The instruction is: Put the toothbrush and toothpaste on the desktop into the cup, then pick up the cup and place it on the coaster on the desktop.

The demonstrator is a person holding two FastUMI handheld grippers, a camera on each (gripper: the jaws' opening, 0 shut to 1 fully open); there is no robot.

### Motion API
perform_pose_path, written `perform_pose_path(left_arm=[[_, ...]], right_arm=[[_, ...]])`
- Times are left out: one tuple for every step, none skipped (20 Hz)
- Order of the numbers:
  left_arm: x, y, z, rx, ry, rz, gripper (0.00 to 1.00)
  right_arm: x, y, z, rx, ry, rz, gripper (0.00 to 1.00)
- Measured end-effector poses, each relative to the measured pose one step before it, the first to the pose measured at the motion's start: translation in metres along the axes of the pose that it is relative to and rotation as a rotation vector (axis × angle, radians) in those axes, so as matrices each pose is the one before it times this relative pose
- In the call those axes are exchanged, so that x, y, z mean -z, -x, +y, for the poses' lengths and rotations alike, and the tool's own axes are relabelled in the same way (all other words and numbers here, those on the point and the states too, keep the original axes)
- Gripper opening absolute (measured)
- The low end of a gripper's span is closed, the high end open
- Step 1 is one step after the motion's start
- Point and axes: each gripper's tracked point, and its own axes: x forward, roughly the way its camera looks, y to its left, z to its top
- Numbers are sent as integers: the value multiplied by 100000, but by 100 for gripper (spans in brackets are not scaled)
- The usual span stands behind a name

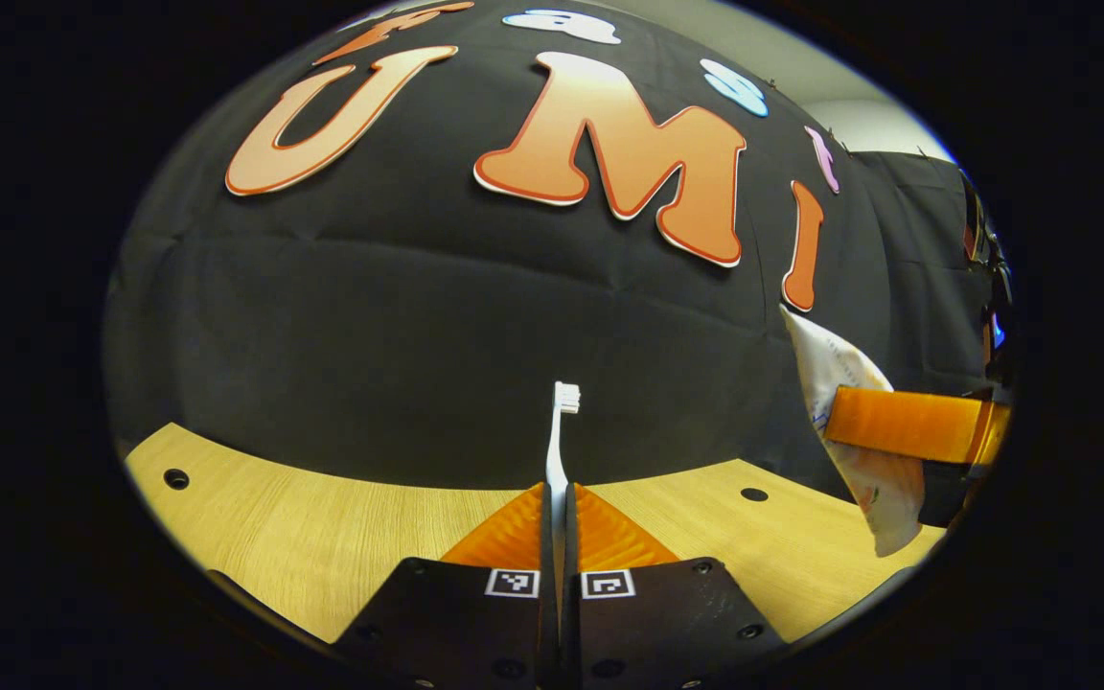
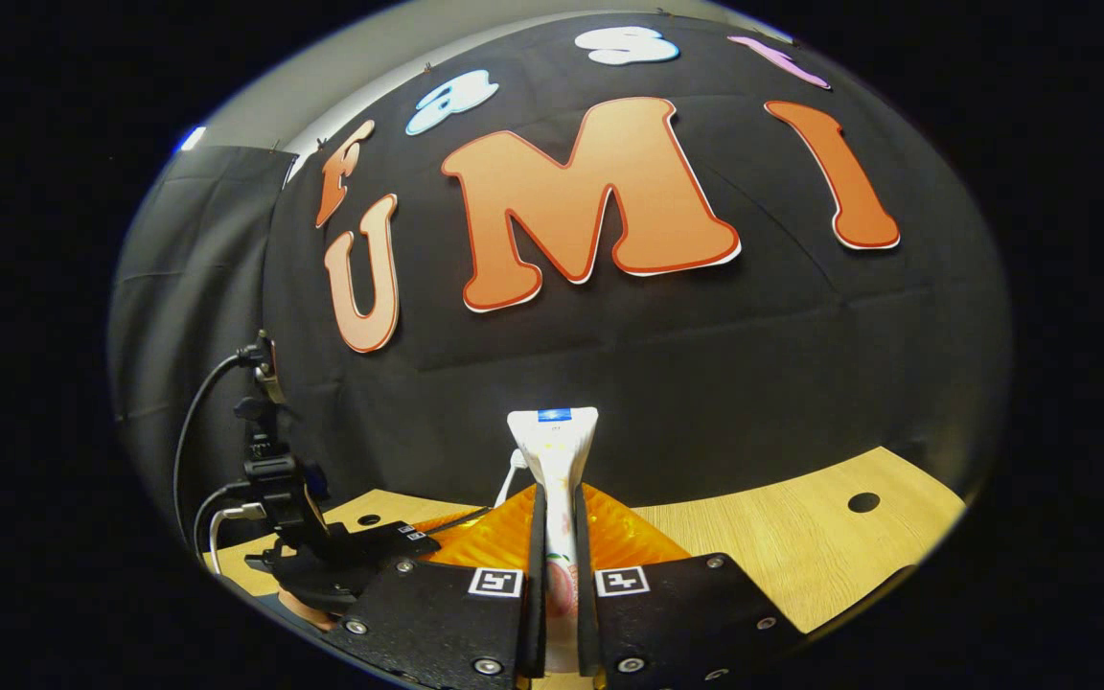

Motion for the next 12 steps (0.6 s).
perform_pose_path(left_arm=[[506,-107,157,-454,351,934,1],[214,-91,-102,338,373,1422,1],[566,-3,4,-290,79,2043,2],[403,-210,120,-1011,-175,1902,2],[279,-15,157,-882,0,1349,3],[294,-101,80,-706,98,1011,3],[126,-112,-24,-190,370,492,3],[139,-14,-136,-30,162,1016,3],[96,-7,58,-39,-77,1353,4],[61,17,112,-626,86,1302,4],[-106,-130,-47,-165,-66,225,4],[50,179,-101,343,-98,435,5]], right_arm=[[375,-83,74,-50,163,1122,13],[390,-74,-103,252,-289,1018,13],[121,-160,-20,-67,-490,676,13],[162,-15,159,-471,-611,100,13],[-12,23,24,-494,-398,102,13],[-71,-83,39,-220,-148,-126,13],[6,-33,38,-129,105,-21,13],[-27,62,21,-112,233,-99,13],[-127,9,40,-65,90,-110,13],[-68,41,95,-324,-80,-60,13],[-36,-12,32,-125,-199,-115,13],[-103,96,88,-203,-90,-20,13]])
